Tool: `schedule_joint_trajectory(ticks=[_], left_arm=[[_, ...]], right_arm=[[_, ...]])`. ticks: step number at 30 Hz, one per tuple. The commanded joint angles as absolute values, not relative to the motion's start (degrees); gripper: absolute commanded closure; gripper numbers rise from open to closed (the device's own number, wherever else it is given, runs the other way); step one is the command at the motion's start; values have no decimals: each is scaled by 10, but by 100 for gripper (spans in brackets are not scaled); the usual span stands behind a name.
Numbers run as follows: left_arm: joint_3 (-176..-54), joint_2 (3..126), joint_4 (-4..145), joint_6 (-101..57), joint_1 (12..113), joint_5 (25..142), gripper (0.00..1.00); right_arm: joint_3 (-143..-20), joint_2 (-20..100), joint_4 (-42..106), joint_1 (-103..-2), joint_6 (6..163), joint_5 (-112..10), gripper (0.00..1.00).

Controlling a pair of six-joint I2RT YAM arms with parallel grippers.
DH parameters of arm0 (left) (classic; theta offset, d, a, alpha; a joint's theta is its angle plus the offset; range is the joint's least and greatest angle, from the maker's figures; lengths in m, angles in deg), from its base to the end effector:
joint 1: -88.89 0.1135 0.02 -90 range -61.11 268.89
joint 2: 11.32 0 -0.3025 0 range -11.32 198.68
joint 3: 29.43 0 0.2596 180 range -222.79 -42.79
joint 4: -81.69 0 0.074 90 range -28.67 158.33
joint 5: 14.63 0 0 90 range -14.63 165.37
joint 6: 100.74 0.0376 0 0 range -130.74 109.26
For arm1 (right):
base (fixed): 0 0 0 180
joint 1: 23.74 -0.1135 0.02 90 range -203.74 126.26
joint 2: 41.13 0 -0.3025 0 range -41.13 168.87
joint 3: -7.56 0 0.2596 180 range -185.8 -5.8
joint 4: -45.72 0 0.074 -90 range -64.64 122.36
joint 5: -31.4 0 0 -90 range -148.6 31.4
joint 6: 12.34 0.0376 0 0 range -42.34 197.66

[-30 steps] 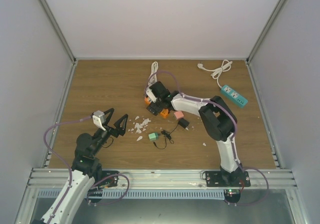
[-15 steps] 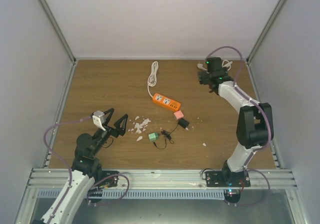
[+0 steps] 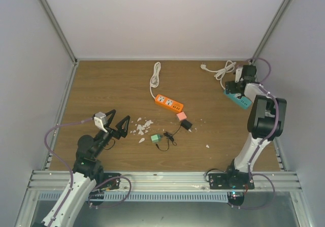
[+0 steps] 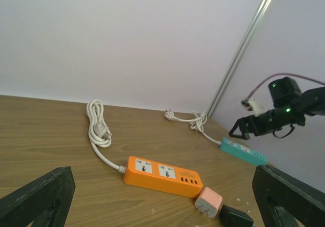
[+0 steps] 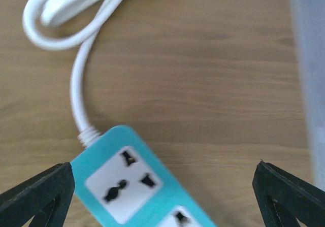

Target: Insert the plug

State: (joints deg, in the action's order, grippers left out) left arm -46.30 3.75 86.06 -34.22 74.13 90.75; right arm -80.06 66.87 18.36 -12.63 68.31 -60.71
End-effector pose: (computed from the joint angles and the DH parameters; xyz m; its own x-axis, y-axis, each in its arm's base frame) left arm 0.0912 -0.0344 0.2122 -0.1041 -0.3698 -0.9232 0.5006 0.7826 -0.3700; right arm 0.4235 -0.0846 0.2282 -0.7518 -0.0178 -0.6591 0.0960 0.9860 -0.1361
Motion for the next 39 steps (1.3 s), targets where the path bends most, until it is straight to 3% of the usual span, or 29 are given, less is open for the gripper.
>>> schedule_joint_trajectory(ticks=[1,13,18,25,32,36,37,38,39], left_arm=[[-456,31,881,-341,739,902,1],[-454,31,882,-342,739,901,1],[-454,31,881,-342,739,902,1],[-453,31,881,-342,739,900,1],[-453,31,881,-343,739,899,1],[-453,30,879,-343,739,899,1],[-453,30,880,-343,739,899,1],[-453,30,880,-343,739,899,1],[-452,30,880,-343,739,899,1]], right_arm=[[-802,720,178,-140,632,-543,2],[-802,752,192,-139,634,-563,5],[-807,759,185,-140,635,-553,26],[-822,771,176,-139,640,-536,66],[-830,741,193,-174,645,-487,74],[-842,728,194,-220,633,-514,74],[-849,726,192,-227,632,-515,64],[-855,723,192,-230,633,-513,42],[-857,719,195,-230,635,-511,6]])
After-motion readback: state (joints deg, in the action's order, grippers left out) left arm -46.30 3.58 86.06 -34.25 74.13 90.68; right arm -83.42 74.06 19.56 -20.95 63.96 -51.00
